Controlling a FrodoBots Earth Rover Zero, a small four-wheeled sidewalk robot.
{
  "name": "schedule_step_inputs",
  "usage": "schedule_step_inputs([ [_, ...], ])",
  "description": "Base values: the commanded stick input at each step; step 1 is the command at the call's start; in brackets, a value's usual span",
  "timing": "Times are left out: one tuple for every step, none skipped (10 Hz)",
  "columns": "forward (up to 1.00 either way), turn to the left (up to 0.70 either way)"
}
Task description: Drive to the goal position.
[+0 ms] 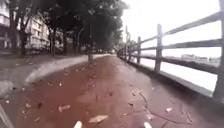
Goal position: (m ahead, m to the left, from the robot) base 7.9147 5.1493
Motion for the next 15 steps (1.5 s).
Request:
schedule_step_inputs([
  [0.50,0.00],
  [0.50,0.00],
  [0.50,0.00],
  [0.50,0.00],
  [0.50,0.00],
  [0.50,0.00],
  [0.50,0.00],
  [0.50,0.00],
  [0.50,0.00],
  [0.50,0.00],
  [0.50,0.00],
  [0.50,0.00],
  [0.50,0.30],
  [0.50,0.50],
  [0.50,0.50],
])
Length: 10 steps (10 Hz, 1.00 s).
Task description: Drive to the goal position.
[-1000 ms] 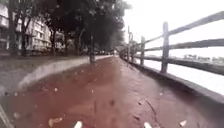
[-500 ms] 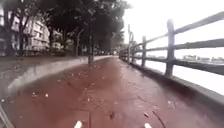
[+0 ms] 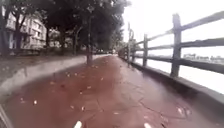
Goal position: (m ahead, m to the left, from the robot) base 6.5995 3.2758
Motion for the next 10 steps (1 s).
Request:
schedule_step_inputs([
  [0.50,0.40],
  [0.50,0.00],
  [0.50,0.00],
  [0.50,0.00],
  [0.50,0.00],
  [0.50,0.00],
  [0.50,0.00],
  [0.50,0.00],
  [0.50,0.00],
  [0.50,0.00],
])
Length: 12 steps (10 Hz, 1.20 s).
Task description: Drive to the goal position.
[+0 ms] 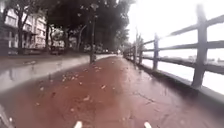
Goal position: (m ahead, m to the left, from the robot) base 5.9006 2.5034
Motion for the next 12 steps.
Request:
schedule_step_inputs([
  [0.50,0.00],
  [0.50,0.00],
  [0.50,0.00],
  [0.50,0.00],
  [0.50,0.00],
  [0.50,0.00],
  [0.50,0.00],
  [0.50,0.00],
  [0.50,0.00],
  [0.50,0.00],
  [0.50,0.00],
  [0.50,0.00],
])
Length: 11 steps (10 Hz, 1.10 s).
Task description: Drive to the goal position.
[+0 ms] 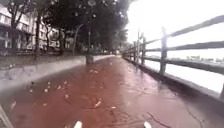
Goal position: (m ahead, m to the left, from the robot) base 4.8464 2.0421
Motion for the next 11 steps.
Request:
schedule_step_inputs([
  [0.50,0.00],
  [0.50,0.00],
  [0.50,0.00],
  [0.50,0.00],
  [0.50,0.00],
  [0.50,0.00],
  [0.50,0.00],
  [0.50,0.00],
  [0.50,0.07],
  [0.50,0.50],
  [0.50,0.42],
])
